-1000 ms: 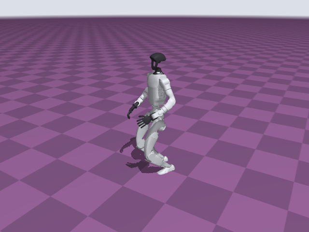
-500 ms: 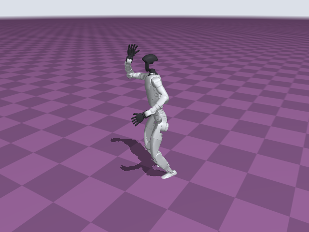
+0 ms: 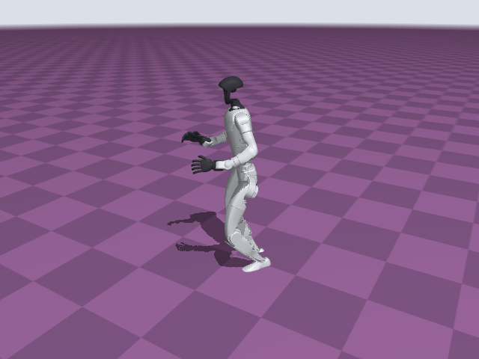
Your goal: Sport exercise
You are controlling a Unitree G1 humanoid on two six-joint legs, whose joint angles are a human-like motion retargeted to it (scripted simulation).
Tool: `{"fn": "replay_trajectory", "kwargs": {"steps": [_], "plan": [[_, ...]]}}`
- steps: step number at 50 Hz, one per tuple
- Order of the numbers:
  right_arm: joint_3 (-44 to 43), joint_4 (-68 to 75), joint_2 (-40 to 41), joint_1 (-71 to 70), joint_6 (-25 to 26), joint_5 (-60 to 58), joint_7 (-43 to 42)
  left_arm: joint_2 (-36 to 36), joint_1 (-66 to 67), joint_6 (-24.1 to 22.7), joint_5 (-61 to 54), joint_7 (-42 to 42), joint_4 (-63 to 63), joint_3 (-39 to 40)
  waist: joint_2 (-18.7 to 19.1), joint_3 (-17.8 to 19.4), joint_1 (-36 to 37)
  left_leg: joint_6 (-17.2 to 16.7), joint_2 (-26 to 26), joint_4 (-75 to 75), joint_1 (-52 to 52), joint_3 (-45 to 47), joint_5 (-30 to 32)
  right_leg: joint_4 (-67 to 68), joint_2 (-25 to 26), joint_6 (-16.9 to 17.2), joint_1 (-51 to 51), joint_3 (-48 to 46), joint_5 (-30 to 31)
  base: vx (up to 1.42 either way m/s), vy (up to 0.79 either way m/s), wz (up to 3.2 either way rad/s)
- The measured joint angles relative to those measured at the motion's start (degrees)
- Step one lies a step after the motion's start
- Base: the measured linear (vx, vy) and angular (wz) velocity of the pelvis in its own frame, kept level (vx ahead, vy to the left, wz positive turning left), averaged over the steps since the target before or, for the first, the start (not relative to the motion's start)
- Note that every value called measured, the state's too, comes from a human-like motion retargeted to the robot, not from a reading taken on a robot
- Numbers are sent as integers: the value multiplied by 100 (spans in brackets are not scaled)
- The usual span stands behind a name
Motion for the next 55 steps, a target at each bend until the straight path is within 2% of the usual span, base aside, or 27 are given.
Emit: {"fn": "replay_trajectory", "kwargs": {"steps": [5,10,15,17,20,25,30,35,40,49,55], "plan": [[157,134,196,510,-64,-74,-24,-94,324,-51,231,163,27,-72,-5,73,45,110,-29,78,137,-38,-188,274,-28,-4,73,14,-148,6,9,2],[199,124,207,458,-79,28,-206,28,279,-85,347,483,-89,-53,-257,90,-63,306,-387,-364,456,129,-297,440,-316,102,126,103,-240,6,12,18],[354,-58,135,257,-109,91,-311,138,-12,-138,441,843,-329,-72,-477,222,-337,384,-661,-398,535,222,-299,1694,-676,226,-348,204,-184,1,8,34],[443,-201,40,40,-104,169,-279,229,-258,-129,482,1031,-437,-64,-605,286,-511,409,-875,-555,514,249,-237,2286,-929,239,-717,242,-48,0,4,44],[604,-369,-54,-293,-73,286,-197,315,-587,-92,529,1268,-505,-80,-754,328,-797,415,-1131,-734,346,188,-95,2702,-1046,334,-1351,484,96,1,-1,58],[847,-468,-66,-697,44,527,-28,373,-872,-61,447,1445,-412,-137,-686,282,-944,335,-1053,-770,-47,-115,46,1862,-534,505,-2128,940,537,2,-8,34],[1051,-447,-52,-872,185,687,332,250,-885,69,368,1300,-100,-207,-627,295,-700,291,-898,-261,-334,-516,-98,1322,9,561,-2328,1178,964,-1,-17,14],[1169,-303,-81,-1064,326,639,712,48,-725,292,357,1010,377,-147,-573,445,-369,132,-787,388,-527,-853,-238,1500,90,239,-2202,839,503,-1,-18,21],[1310,38,-97,-1170,389,595,1038,-184,-573,466,367,592,984,-187,-417,539,-162,-56,-745,851,-734,-1107,-372,1523,170,174,-2153,601,439,-3,-11,15],[1498,993,-105,-792,525,763,1653,-419,-684,649,468,-93,1942,-566,-37,286,-104,-299,-341,1687,-300,-1040,-282,987,439,232,-2125,471,904,-7,2,-1],[1571,2067,24,-530,625,653,1671,-522,-1011,655,622,-68,2555,-934,198,181,-258,-561,-383,1333,373,-1262,-359,675,695,276,-2219,609,1337,-15,8,-21]]}}
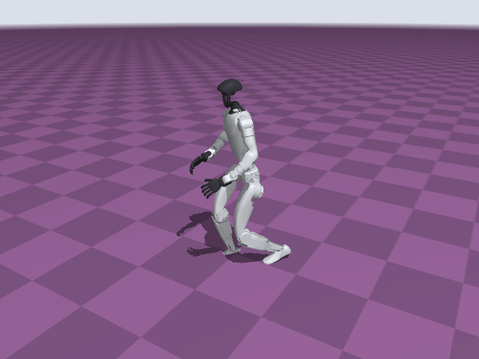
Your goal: Sport exercise
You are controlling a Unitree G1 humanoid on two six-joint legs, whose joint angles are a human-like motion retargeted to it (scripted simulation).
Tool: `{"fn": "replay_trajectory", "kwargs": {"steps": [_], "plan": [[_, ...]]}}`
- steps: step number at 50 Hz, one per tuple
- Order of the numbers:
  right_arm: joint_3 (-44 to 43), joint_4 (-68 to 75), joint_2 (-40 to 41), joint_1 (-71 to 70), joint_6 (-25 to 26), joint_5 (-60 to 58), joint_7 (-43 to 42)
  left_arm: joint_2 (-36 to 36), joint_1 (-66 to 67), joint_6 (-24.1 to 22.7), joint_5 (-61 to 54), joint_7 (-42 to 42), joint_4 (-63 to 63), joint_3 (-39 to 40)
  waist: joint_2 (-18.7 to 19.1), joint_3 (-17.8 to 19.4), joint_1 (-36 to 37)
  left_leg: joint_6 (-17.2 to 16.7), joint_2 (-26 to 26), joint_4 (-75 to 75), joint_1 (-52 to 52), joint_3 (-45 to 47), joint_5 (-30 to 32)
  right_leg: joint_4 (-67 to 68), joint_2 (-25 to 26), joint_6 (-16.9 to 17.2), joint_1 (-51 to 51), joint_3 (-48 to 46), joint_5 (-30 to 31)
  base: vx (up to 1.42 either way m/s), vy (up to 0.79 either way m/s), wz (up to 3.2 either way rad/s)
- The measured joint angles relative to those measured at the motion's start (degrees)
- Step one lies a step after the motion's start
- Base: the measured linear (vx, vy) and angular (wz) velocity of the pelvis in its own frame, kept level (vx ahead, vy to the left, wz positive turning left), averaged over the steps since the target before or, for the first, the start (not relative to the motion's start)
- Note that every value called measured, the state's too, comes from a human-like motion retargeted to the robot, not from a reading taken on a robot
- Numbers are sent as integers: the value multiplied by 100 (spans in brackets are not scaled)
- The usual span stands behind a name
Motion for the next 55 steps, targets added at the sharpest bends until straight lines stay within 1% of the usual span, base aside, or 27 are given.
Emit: {"fn": "replay_trajectory", "kwargs": {"steps": [3,6,8,10,12,13,15,17,18,21,22,23,26,27,28,30,32,33,37,38,41,44,46,49,53,55], "plan": [[3,755,159,23,74,-122,-136,-42,-241,-34,102,142,348,-184,47,25,-141,27,-118,-545,309,-78,-249,-55,45,57,-113,120,207,-24,9,-14],[-57,1601,398,-26,160,-200,-325,-93,-523,-76,223,340,669,-328,-122,-9,-389,254,-445,-1260,352,28,-438,-38,-188,203,-387,339,422,-33,9,23],[-149,2139,580,-91,224,-186,-443,-99,-713,-101,315,475,881,-381,-315,-75,-587,460,-714,-1784,270,196,-508,-54,-430,369,-621,557,594,-36,10,50],[-253,2608,747,-168,284,-126,-533,-89,-868,-109,372,598,1100,-392,-463,-138,-748,615,-911,-2247,161,350,-461,-199,-552,672,-825,887,930,-36,11,39],[-336,2996,883,-236,345,-40,-579,-64,-953,-81,384,682,1315,-356,-497,-169,-808,659,-927,-2539,33,470,-333,-538,-537,921,-909,1150,1103,-33,11,-1],[-361,3174,940,-268,368,-3,-585,-54,-970,-57,390,716,1427,-325,-495,-181,-805,659,-899,-2648,-30,523,-268,-714,-548,932,-917,1150,1114,-30,10,-29],[-397,3491,1031,-296,424,57,-554,-42,-952,-3,385,757,1653,-260,-483,-186,-776,636,-830,-2800,-143,616,-159,-927,-585,865,-903,1039,1001,-29,7,-47],[-402,3712,1097,-223,490,80,-497,-61,-811,64,383,771,1856,-186,-465,-149,-703,577,-710,-2652,-292,734,-154,-693,-571,725,-963,857,667,-26,5,-45],[-414,3881,1114,-269,510,105,-429,-55,-798,94,371,751,2005,-134,-472,-150,-727,571,-748,-2889,-228,733,-46,-810,-668,659,-814,756,522,-20,4,-21],[-423,4178,1179,-161,605,112,-305,-109,-539,214,348,687,2342,-16,-472,-132,-637,513,-649,-2703,-402,863,-8,-319,-752,446,-783,494,38,-22,1,-28],[-431,4285,1187,-148,629,119,-248,-126,-466,250,329,639,2472,28,-492,-133,-647,510,-687,-2797,-366,885,55,-194,-844,384,-700,418,-136,-13,2,20],[-440,4417,1180,-176,640,136,-167,-138,-425,276,291,567,2627,83,-552,-110,-731,529,-844,-3184,-149,884,224,-169,-1033,342,-491,365,-313,-12,2,32],[-478,4627,1226,-77,699,138,-90,-210,-143,372,228,447,2938,202,-626,-106,-702,522,-886,-3057,-223,1018,297,389,-1294,199,-354,219,-681,-18,0,2],[-495,4697,1234,-65,712,144,-64,-223,-65,396,194,392,3040,246,-661,-116,-712,533,-946,-3178,-159,1047,364,502,-1413,167,-255,181,-800,-9,1,20],[-511,4781,1228,-89,715,161,-24,-219,-16,409,143,315,3148,301,-736,-109,-774,562,-1113,-3639,104,1056,554,501,-1604,158,-51,162,-916,-9,1,28],[-551,4863,1260,-45,726,178,-20,-267,160,452,86,263,3293,376,-821,-92,-774,573,-1189,-3585,101,1152,621,806,-1829,136,71,150,-1071,-15,0,11],[-588,4925,1286,-43,735,192,-30,-283,303,474,23,207,3409,442,-881,-118,-769,590,-1260,-3663,147,1215,681,984,-2024,138,219,136,-1207,-11,1,3],[-606,4965,1287,-94,735,212,-23,-263,340,471,-30,155,3463,491,-939,-115,-798,615,-1390,-4159,420,1219,877,919,-2159,161,399,138,-1254,-6,1,13],[-653,5015,1346,-126,740,238,-75,-313,574,489,-127,104,3598,579,-1106,-122,-818,642,-1544,-4182,474,1361,983,1276,-2559,237,639,223,-1435,-9,0,4],[-653,5036,1354,-198,747,253,-74,-288,577,485,-169,65,3622,610,-1141,-121,-825,657,-1629,-4665,727,1356,1166,1190,-2638,268,785,229,-1444,0,0,0],[-630,5043,1410,-215,750,257,-112,-337,689,485,-213,51,3670,614,-1294,-113,-861,673,-1748,-4569,722,1473,1212,1437,-2950,350,921,346,-1522,-11,-4,3],[-577,5049,1492,-347,768,261,-124,-319,688,480,-270,12,3687,632,-1381,-105,-866,690,-1849,-5166,1046,1509,1467,1345,-3111,422,1169,397,-1537,-4,-5,-6],[-522,5025,1557,-346,768,245,-146,-376,730,474,-285,21,3675,601,-1502,-97,-901,693,-1921,-4989,985,1592,1460,1466,-3293,488,1219,506,-1586,-13,-11,2],[-421,4968,1667,-505,797,218,-159,-360,662,472,-336,7,3605,614,-1541,-98,-869,679,-1908,-5461,1209,1631,1668,1215,-3281,530,1412,533,-1597,-6,-13,-19],[-242,4846,1737,-623,792,146,-224,-421,636,448,-379,73,3460,556,-1771,-93,-914,632,-1974,-5136,1053,1760,1659,1236,-3460,606,1446,680,-1848,-11,-18,-4],[-161,4781,1771,-876,831,137,-222,-338,476,475,-448,67,3315,607,-1593,-109,-782,561,-1677,-5450,1093,1759,1741,708,-3094,515,1581,519,-1846,-4,-20,-43]]}}
